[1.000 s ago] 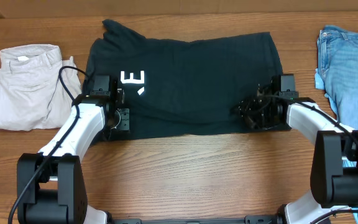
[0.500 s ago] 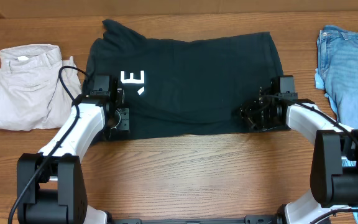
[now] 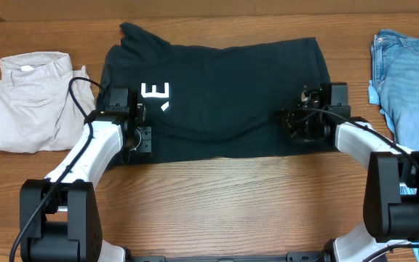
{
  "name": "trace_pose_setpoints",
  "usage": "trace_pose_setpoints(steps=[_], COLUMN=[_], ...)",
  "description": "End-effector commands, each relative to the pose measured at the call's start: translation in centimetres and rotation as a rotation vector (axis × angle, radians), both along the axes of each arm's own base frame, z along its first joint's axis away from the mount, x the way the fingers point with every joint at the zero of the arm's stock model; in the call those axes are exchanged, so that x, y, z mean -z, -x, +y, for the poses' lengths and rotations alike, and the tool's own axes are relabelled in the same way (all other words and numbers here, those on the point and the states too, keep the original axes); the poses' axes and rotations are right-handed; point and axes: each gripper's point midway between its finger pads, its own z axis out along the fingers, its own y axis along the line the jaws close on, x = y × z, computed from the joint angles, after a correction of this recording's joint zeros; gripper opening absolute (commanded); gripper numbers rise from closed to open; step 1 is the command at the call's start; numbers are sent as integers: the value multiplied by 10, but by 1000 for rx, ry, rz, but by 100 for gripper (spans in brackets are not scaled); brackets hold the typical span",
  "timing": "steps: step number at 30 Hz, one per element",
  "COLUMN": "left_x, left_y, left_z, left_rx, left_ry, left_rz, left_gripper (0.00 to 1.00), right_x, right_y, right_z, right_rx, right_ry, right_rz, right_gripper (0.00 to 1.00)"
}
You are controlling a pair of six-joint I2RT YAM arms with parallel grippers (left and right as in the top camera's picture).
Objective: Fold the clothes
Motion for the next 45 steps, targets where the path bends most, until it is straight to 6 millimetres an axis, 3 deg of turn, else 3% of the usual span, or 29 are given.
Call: trace_pose_setpoints(steps=[1,2,7,10,14,17,22,26,30,31,34,37,39,40,41,42,43,45], left_x=[4,4,4,4,4,4,4,4,4,4,4,4,4,4,4,4,4,4], left_y=[3,3,3,3,3,4,5,5,6,6,6,6,7,7,6,6,6,6], left_z=[2,2,2,2,2,2,2,2,2,2,2,2,2,2,2,2,2,2], left_rx=[13,13,13,13,13,13,13,13,13,13,13,13,13,13,13,13,13,13], left_ry=[-10,-10,-11,-11,-10,-10,-11,-11,-11,-11,-11,-11,-11,-11,-11,-11,-12,-12], left_rz=[10,10,10,10,9,13,18,18,21,21,24,24,25,25,25,24,25,25], left_gripper=[52,52,52,53,54,57,58,58,58,58,58,59,59,59,59,59,59,65], right_x=[1,3,-5,-17,6,20,27,28,44,43,22,-4,-10,-12,-11,-8,-6,-3], right_y=[-6,-5,1,22,52,60,55,51,48,47,37,20,6,0,-6,-9,-10,-13], right_z=[-6,-8,3,34,73,95,113,122,123,125,144,153,144,137,128,116,106,82], right_rx=[43,50,-35,-169,-244,-224,-167,-158,-123,-127,-184,-194,-135,-116,-96,-76,-64,-70], right_ry=[12,23,-26,-135,-28,81,191,194,196,185,81,-16,-36,-37,-34,-32,-31,-33], right_rz=[8,14,-20,-8,95,122,77,48,81,77,-17,-119,-136,-145,-146,-127,-107,-102], right_gripper=[39,45,42,38,44,47,46,40,38,31,4,4,4,5,15,35,48,52])
